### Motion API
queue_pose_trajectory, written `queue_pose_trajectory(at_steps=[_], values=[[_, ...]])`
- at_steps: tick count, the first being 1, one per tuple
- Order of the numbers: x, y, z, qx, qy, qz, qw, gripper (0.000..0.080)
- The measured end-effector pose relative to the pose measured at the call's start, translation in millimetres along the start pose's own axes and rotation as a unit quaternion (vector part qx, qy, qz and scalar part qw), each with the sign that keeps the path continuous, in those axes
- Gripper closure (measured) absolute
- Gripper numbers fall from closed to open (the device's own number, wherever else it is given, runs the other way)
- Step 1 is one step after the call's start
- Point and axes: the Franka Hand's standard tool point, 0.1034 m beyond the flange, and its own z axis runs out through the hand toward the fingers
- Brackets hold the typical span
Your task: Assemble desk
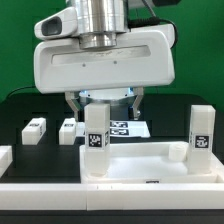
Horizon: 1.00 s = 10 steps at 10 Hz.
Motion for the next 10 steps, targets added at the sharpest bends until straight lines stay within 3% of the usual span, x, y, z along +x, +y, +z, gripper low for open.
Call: queue_pose_trajectory(at_steps=[3,5,6,7,8,10], values=[[2.5,15.7,-0.1,-0.003,-0.016,0.019,1.000,0.0150],[2.0,13.6,0.4,-0.003,-0.016,0.029,0.999,0.0150],[2.0,13.8,0.5,-0.003,-0.016,0.029,0.999,0.0297],[1.9,13.3,0.7,-0.003,-0.016,0.062,0.998,0.0297],[1.7,12.8,0.9,-0.004,-0.016,0.102,0.995,0.0473],[1.8,13.2,1.0,-0.005,-0.015,0.171,0.985,0.0510]])
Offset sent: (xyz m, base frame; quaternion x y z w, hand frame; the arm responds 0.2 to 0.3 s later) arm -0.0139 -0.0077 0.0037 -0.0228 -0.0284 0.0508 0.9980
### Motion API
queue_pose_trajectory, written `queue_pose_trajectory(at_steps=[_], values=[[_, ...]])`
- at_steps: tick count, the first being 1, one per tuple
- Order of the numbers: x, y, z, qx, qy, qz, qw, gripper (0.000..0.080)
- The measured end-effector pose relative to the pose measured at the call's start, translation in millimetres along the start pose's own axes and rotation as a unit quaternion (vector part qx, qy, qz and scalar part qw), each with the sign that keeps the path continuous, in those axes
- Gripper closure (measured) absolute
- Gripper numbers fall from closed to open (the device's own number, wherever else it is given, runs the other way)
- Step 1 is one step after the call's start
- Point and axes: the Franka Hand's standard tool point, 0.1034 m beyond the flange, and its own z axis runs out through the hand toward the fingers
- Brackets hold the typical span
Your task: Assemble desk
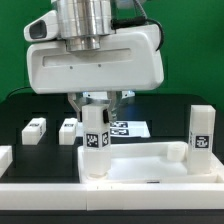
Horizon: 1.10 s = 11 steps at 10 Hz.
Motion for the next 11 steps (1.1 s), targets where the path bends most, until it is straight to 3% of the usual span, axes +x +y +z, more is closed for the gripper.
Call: queue_pose_trajectory(at_steps=[2,4,5,6,8,9,10,11], values=[[3.9,1.7,0.3,0.006,0.006,0.107,0.994,0.0509],[2.5,-3.7,-1.4,0.006,0.002,0.261,0.965,0.0509],[1.6,-6.1,-1.1,0.009,0.000,0.352,0.936,0.0510],[0.3,-9.6,2.3,0.021,-0.011,0.462,0.887,0.0509],[2.6,-9.6,3.1,0.036,-0.023,0.544,0.838,0.0509],[2.9,-9.8,3.5,0.036,-0.023,0.554,0.832,0.0509],[2.4,-10.5,3.7,0.036,-0.023,0.553,0.832,0.0362],[2.4,-10.5,3.7,0.036,-0.023,0.548,0.836,0.0362]])
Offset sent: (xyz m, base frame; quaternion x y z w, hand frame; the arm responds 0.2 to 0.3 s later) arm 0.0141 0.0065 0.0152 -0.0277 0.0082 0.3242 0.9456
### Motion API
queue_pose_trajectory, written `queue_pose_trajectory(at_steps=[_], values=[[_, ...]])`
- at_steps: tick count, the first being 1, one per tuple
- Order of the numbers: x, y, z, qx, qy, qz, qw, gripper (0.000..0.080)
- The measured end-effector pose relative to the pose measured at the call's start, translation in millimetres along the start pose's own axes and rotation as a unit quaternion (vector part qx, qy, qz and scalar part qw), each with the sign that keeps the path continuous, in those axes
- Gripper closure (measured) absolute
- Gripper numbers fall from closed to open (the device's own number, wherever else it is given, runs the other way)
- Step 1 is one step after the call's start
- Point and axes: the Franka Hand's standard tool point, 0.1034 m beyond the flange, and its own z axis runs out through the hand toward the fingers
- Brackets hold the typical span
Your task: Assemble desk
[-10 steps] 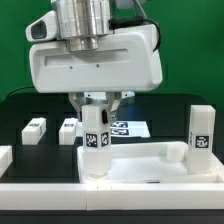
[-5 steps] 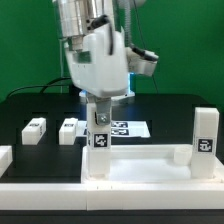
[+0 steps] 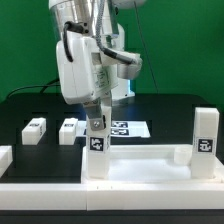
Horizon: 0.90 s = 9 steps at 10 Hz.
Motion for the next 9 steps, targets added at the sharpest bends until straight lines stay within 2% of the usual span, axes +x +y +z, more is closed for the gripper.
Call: queue_pose_trajectory(at_steps=[1,2,4,5,7,8,9], values=[[0.3,0.3,0.4,0.001,0.001,-0.029,1.000,0.0213],[4.0,3.0,4.0,0.008,0.007,-0.106,0.994,0.0167],[-0.2,8.0,6.1,-0.006,0.007,-0.260,0.966,0.0155],[-5.2,8.2,5.3,-0.007,0.009,-0.293,0.956,0.0150],[-2.9,8.2,5.6,-0.008,0.008,-0.362,0.932,0.0150],[-1.5,7.8,5.1,-0.011,0.012,-0.429,0.903,0.0150],[1.1,7.0,4.3,-0.017,0.016,-0.515,0.857,0.0150]])
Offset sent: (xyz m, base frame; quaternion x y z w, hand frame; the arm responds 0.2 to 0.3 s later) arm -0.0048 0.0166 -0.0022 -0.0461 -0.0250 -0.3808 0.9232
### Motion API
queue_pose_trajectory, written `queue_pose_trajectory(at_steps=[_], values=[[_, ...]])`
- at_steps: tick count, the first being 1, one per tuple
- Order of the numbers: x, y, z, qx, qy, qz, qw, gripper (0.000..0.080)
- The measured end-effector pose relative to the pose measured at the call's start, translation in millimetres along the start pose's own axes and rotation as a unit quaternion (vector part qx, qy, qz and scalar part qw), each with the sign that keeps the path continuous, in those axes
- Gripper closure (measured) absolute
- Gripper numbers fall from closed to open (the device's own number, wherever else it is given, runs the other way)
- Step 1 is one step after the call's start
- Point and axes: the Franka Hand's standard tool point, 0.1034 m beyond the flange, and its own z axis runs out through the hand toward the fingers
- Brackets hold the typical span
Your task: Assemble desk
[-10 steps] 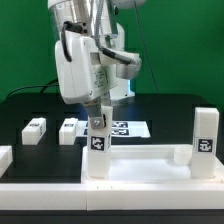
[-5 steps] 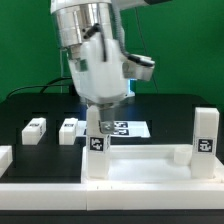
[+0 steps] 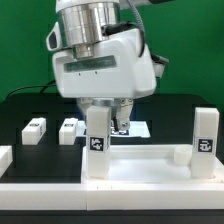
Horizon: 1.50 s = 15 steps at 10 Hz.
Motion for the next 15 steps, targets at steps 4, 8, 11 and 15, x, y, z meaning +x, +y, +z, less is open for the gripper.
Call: queue_pose_trajectory(at_steps=[4,8,11,15], values=[[2.7,2.2,0.7,-0.020,-0.001,-0.172,0.985,0.0150],[3.9,5.4,0.9,-0.022,0.000,-0.116,0.993,0.0473],[2.8,4.1,0.7,-0.021,-0.001,0.055,0.998,0.0506],[3.1,-2.6,2.4,0.013,-0.018,0.410,0.912,0.0506]])
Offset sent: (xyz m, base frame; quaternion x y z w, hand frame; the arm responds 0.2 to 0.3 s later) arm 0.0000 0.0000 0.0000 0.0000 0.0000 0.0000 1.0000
